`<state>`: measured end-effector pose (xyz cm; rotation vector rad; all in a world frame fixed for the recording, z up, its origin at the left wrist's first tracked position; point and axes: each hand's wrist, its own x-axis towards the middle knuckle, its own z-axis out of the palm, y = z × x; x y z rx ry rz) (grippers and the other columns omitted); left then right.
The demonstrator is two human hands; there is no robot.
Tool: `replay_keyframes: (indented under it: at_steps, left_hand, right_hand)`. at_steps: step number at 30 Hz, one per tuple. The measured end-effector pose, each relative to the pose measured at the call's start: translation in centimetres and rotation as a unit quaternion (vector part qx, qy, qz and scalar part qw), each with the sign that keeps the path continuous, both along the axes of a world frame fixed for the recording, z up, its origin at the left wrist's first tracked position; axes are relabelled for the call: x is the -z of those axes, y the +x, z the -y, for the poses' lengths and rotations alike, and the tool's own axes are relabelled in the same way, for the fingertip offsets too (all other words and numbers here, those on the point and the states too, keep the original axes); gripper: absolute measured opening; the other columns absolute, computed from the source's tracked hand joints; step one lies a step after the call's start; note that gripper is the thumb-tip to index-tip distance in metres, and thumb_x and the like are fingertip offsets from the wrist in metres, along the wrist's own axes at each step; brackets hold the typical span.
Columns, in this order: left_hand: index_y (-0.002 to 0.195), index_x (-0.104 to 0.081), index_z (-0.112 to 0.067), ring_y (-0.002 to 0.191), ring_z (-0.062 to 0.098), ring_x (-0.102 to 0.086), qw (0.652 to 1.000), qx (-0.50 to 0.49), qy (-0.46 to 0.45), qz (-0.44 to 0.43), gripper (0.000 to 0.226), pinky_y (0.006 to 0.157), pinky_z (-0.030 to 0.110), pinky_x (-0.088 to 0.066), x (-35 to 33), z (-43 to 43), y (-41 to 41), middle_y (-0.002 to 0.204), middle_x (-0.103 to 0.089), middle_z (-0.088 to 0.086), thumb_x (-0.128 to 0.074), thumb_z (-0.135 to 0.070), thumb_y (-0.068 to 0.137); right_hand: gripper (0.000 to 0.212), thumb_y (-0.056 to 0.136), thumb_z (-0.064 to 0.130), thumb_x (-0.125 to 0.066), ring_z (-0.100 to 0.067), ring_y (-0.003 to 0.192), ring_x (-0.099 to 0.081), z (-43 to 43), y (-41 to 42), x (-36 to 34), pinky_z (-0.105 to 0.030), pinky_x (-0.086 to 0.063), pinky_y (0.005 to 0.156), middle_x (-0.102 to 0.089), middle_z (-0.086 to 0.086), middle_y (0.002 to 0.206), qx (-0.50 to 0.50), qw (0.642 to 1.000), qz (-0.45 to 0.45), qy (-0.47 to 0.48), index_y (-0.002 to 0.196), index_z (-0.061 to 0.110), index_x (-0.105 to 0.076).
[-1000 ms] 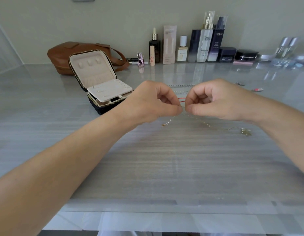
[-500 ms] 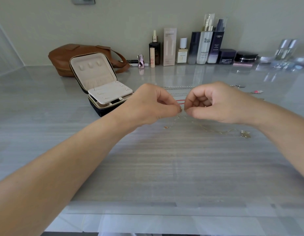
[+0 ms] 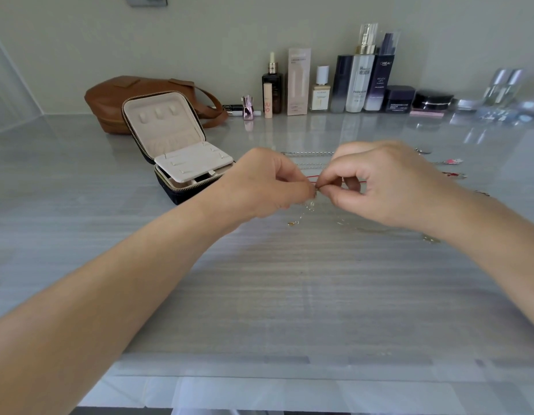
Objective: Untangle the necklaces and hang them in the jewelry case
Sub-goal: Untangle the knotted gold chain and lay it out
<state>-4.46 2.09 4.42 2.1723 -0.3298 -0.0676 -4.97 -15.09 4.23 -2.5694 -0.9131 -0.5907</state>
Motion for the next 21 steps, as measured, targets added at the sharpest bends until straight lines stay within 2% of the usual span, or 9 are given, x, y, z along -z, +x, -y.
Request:
replay_keyframes:
  at_steps: [4,8,10,13,16,21]
  left_hand:
    - [0.064,-0.067,-0.024,0.062,0.016,-0.05,1.0,0.002,0.003,0.0,0.013,0.062,0.029,-0.038,0.02,-0.02,0.06,0.069,-0.061,0.007,-0.069,-0.022,0.076]
    - [0.063,-0.065,-0.025,0.06,0.015,-0.048,1.0,0.003,-0.006,0.003,0.016,0.053,0.021,-0.035,-0.06,-0.11,0.1,0.059,-0.055,0.0,-0.069,-0.02,0.077]
    - [0.063,-0.065,-0.024,0.058,0.013,-0.048,1.0,0.005,-0.01,0.007,0.016,0.049,0.017,-0.034,-0.12,-0.18,0.14,0.059,-0.056,0.0,-0.069,-0.019,0.077]
    - [0.063,-0.065,-0.024,0.055,0.009,-0.049,1.0,0.007,-0.017,0.012,0.016,0.052,0.02,-0.037,-0.11,-0.22,0.21,0.059,-0.057,-0.002,-0.069,-0.016,0.077]
    - [0.063,-0.065,-0.023,0.046,0.0,-0.048,1.0,0.011,-0.02,0.018,0.018,0.044,0.013,-0.036,-0.12,-0.29,0.24,0.054,-0.055,-0.008,-0.068,-0.011,0.076]
    - [0.064,-0.064,-0.021,0.043,-0.001,-0.046,1.0,0.013,-0.017,0.015,0.017,0.039,0.011,-0.032,-0.17,-0.28,0.21,0.05,-0.052,-0.009,-0.068,-0.009,0.076]
  right_hand:
    - [0.024,0.073,0.034,-0.049,-0.013,0.058,-0.047,-0.26,-0.22,-0.05,-0.036,-0.049,0.055,-0.05,0.013,0.064,0.022,0.999,0.016,-0.02,0.076,0.023,-0.07]
    - [0.01,0.075,0.025,-0.06,-0.015,0.062,-0.051,-0.33,-0.18,-0.13,-0.038,-0.05,0.061,-0.045,0.02,0.063,0.028,1.0,-0.001,-0.008,0.078,0.024,-0.069]
    - [0.011,0.074,0.028,-0.058,-0.015,0.062,-0.052,-0.27,-0.23,-0.24,-0.04,-0.05,0.062,-0.046,0.02,0.063,0.03,0.999,-0.007,0.008,0.076,0.025,-0.068]
    - [0.012,0.071,0.032,-0.055,-0.016,0.063,-0.053,-0.27,-0.26,-0.32,-0.04,-0.05,0.062,-0.051,0.016,0.065,0.028,0.999,-0.02,0.025,0.071,0.025,-0.066]
    - [0.009,0.072,0.029,-0.058,-0.016,0.062,-0.053,-0.14,-0.14,-0.25,-0.039,-0.05,0.06,-0.052,0.015,0.064,0.023,0.999,-0.016,0.03,0.068,0.026,-0.066]
    - [0.007,0.071,0.024,-0.061,-0.015,0.061,-0.053,-0.09,-0.06,-0.19,-0.035,-0.048,0.06,-0.052,0.015,0.062,0.02,0.999,-0.026,0.036,0.067,0.024,-0.067]
